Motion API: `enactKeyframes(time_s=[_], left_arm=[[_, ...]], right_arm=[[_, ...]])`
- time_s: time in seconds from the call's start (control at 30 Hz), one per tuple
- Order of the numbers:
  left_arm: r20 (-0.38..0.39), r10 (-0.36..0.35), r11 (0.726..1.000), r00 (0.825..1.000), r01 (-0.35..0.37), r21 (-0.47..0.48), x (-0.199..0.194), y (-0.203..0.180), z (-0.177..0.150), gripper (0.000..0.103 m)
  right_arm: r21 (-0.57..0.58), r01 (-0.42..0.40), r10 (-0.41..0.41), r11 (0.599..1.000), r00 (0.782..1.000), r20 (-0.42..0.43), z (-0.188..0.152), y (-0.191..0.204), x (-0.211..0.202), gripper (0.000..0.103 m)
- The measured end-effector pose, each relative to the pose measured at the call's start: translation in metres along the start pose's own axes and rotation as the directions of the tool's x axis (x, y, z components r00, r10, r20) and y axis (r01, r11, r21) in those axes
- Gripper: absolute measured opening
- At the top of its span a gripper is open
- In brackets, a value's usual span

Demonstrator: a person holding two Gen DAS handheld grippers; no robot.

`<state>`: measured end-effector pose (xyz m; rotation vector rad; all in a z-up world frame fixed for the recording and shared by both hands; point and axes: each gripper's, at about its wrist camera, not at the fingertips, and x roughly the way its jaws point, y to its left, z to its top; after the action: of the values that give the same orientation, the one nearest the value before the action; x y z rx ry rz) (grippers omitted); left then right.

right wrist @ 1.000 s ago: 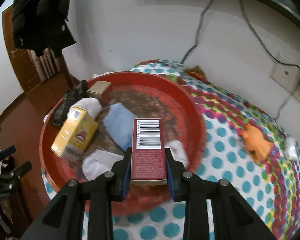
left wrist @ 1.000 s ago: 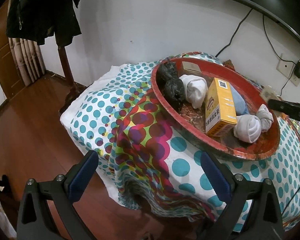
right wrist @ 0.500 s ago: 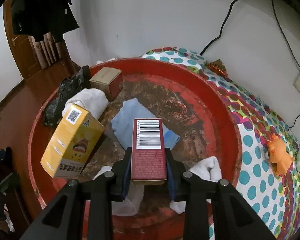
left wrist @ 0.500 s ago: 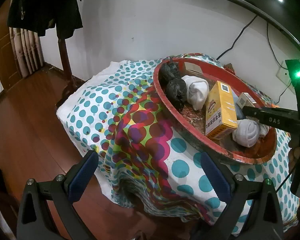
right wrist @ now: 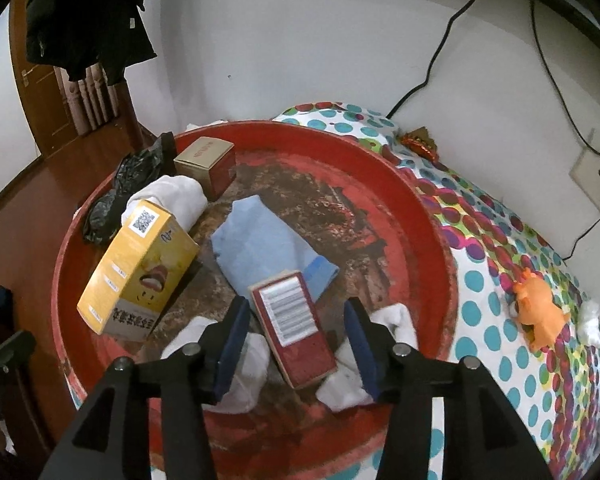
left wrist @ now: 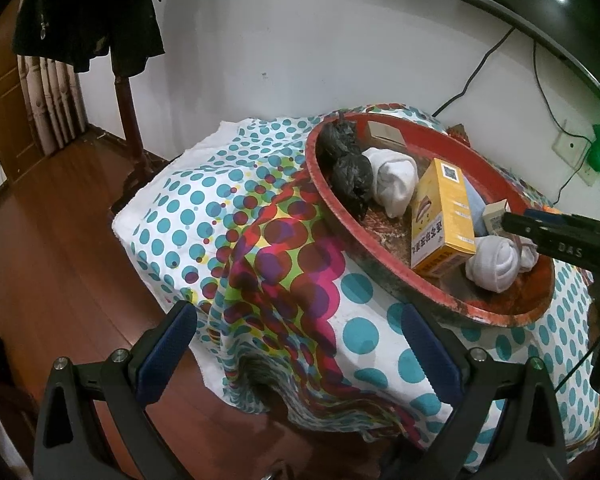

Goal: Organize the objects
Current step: 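Open the right tool to release the red box onto the tray, then move the right tool to the clear plastic bag and grasp it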

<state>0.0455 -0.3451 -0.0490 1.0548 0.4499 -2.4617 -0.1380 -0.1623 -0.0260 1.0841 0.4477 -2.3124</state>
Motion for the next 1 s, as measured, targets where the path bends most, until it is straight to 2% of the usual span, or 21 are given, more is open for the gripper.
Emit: enactKeyframes(time_s=[0.1, 0.27, 0.43, 0.53, 0.6, 0.7, 0.77, 0.8, 0.83, 1.0], left_arm=[[-0.003, 0.001, 1.0, 1.0, -0.001, -0.002, 0.001, 0.0, 0.0, 0.102], [-0.002, 0.015, 1.0, 1.0, -0.015, 0.011, 0.0, -0.002, -0.001, 0.102], [0.014, 0.047, 0.998, 0.999, -0.047, 0.039, 0.0, -0.006, -0.001, 0.102], [0.017, 0.066, 0.997, 0.998, -0.067, 0.05, 0.002, -0.007, -0.001, 0.102], [0.009, 0.06, 0.997, 0.998, -0.06, 0.042, 0.003, -0.005, -0.001, 0.102], [0.005, 0.055, 0.998, 0.998, -0.055, 0.022, 0.005, -0.002, -0.001, 0.102], [0.008, 0.068, 0.998, 0.998, -0.069, 0.014, 0.006, 0.0, 0.0, 0.102], [0.009, 0.074, 0.997, 0.997, -0.074, 0.011, 0.006, 0.001, -0.001, 0.102], [0.008, 0.079, 0.997, 0.997, -0.079, 0.009, 0.007, 0.001, -0.001, 0.102], [-0.002, 0.092, 0.996, 0.996, -0.092, 0.007, 0.012, 0.002, -0.002, 0.102]], right_arm=[[0.013, 0.001, -0.001, 1.0, 1.0, 0.011, -0.002, -0.011, -0.01, 0.052], [0.052, -0.004, 0.001, 0.999, 0.999, 0.041, -0.024, -0.052, -0.04, 0.053], [0.101, 0.034, -0.04, 0.994, 0.997, 0.065, -0.032, -0.094, -0.051, 0.053], [0.148, 0.077, -0.088, 0.986, 0.994, 0.068, -0.051, -0.133, -0.062, 0.054], [0.196, 0.105, -0.118, 0.975, 0.991, 0.056, -0.041, -0.14, -0.046, 0.054], [0.253, 0.164, -0.177, 0.953, 0.984, 0.029, -0.05, -0.173, -0.038, 0.054], [0.27, 0.216, -0.226, 0.938, 0.974, 0.006, -0.038, -0.163, -0.021, 0.054], [0.279, 0.233, -0.241, 0.931, 0.97, -0.005, -0.018, -0.144, -0.001, 0.054], [0.292, 0.245, -0.252, 0.924, 0.968, -0.013, -0.011, -0.143, 0.008, 0.054], [0.366, 0.304, -0.308, 0.88, 0.95, -0.047, -0.028, -0.176, 0.019, 0.054]])
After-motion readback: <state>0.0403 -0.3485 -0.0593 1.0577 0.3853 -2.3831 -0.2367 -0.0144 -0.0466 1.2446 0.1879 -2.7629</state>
